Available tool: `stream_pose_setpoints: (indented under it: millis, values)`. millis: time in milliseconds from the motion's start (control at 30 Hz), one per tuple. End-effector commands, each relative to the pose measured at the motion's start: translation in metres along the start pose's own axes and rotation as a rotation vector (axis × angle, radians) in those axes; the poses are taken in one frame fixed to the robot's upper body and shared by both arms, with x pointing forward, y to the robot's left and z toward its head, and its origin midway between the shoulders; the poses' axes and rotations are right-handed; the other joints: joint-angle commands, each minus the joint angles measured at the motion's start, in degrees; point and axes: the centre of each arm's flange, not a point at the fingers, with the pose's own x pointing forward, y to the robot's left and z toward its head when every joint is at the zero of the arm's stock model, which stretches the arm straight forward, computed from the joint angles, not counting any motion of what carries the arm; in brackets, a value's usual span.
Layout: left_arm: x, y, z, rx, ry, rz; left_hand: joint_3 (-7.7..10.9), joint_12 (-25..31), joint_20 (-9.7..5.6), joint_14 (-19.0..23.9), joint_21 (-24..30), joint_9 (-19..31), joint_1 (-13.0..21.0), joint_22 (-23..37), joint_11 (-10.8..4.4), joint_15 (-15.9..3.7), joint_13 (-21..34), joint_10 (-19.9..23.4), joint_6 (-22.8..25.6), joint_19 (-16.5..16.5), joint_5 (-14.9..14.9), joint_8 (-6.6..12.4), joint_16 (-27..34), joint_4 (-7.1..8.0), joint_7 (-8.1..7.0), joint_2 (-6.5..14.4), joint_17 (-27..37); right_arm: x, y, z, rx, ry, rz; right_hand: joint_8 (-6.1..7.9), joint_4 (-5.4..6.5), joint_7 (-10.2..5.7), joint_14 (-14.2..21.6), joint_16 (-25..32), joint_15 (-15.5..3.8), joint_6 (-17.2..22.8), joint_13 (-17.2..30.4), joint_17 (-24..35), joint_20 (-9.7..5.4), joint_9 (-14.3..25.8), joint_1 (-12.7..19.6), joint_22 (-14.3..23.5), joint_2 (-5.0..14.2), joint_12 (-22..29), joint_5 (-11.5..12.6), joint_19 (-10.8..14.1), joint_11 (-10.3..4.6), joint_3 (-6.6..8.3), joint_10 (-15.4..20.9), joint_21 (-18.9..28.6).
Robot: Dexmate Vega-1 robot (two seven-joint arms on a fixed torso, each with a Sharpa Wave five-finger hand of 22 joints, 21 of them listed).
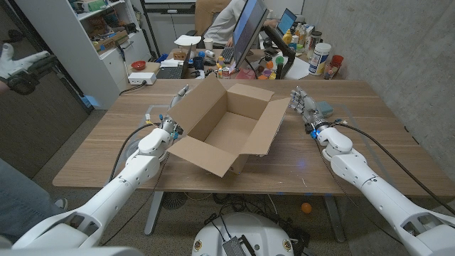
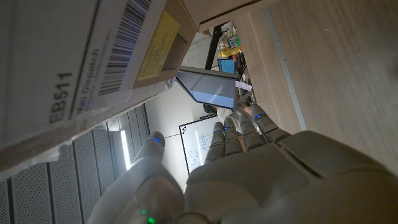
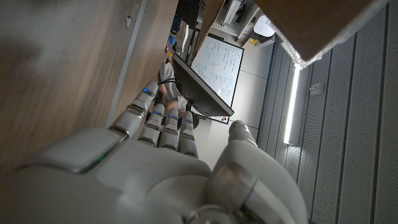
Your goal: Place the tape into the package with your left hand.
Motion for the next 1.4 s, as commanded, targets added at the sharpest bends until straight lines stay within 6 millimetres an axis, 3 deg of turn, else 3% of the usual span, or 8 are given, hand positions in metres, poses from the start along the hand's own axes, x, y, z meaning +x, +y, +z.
stream_pose_setpoints:
  millis: [33, 467, 933, 1400]
  values:
    - [0.002, -0.001, 0.001, 0.009, 0.017, -0.002, 0.39, 0.4, 0.48, 0.0, 0.2, 0.2, 0.5, 0.2, -0.13, 0.55, 0.0, 0.6, 0.4, -0.1, 0.3, 0.34, 0.3, -0.13, 0.07, 0.0, 0.1, -0.003, 0.0, 0.001, -0.008, 0.011, -0.001, 0.19, 0.06, 0.07, 0.5, 0.3, -0.01, 0.4, 0.3, 0.1, 0.15, 0.2, 0.4, 0.1, 0.03, 0.2, 0.2, 0.4, -0.08, 0.34, 0.4, 0.3]
    - [-0.002, -0.001, 0.0, 0.026, 0.033, -0.009, 0.47, 0.4, 0.73, 0.2, -0.4, 0.3, 0.7, 0.2, 0.08, 0.7, -0.4, 0.7, 0.5, -0.2, 0.3, 0.32, 0.3, -0.38, 0.11, 0.3, 0.1, -0.005, -0.001, 0.001, -0.024, 0.013, -0.003, 0.24, 0.06, 0.0, 0.5, 0.3, 0.02, 0.7, 0.3, 0.0, 0.24, 0.2, 0.4, 0.1, 0.08, 0.1, 0.2, 0.2, -0.06, 0.41, 0.4, 0.3]
    - [-0.022, -0.003, 0.002, 0.058, 0.061, -0.03, 0.53, 0.3, 1.09, 0.2, -1.0, 0.3, 0.8, 0.2, 0.24, 0.91, -0.7, 0.7, 0.4, -0.3, 0.2, 0.22, 0.2, -0.56, 0.13, 0.5, 0.1, -0.006, -0.008, 0.004, -0.031, 0.01, -0.034, 0.24, -0.05, -0.14, 0.6, 0.2, 0.05, 0.9, 0.3, -0.1, 0.29, 0.2, 0.5, 0.1, 0.18, 0.1, 0.3, 0.0, -0.16, 0.58, 0.6, 0.3]
    - [-0.053, 0.02, 0.034, 0.148, 0.045, 0.01, 0.68, 0.3, 1.39, 0.4, -1.6, 0.3, 1.2, 0.2, 0.17, 1.26, -1.2, 0.7, 0.5, -0.2, 0.1, 0.24, 0.2, -0.95, 0.35, 0.9, 0.1, -0.006, -0.008, 0.002, -0.065, 0.03, -0.032, 0.25, -0.08, -0.28, 0.8, 0.3, 0.02, 1.2, 0.3, -0.2, 0.43, 0.2, 0.6, 0.1, 0.36, 0.1, 0.3, -0.2, -0.41, 0.75, 0.8, 0.3]
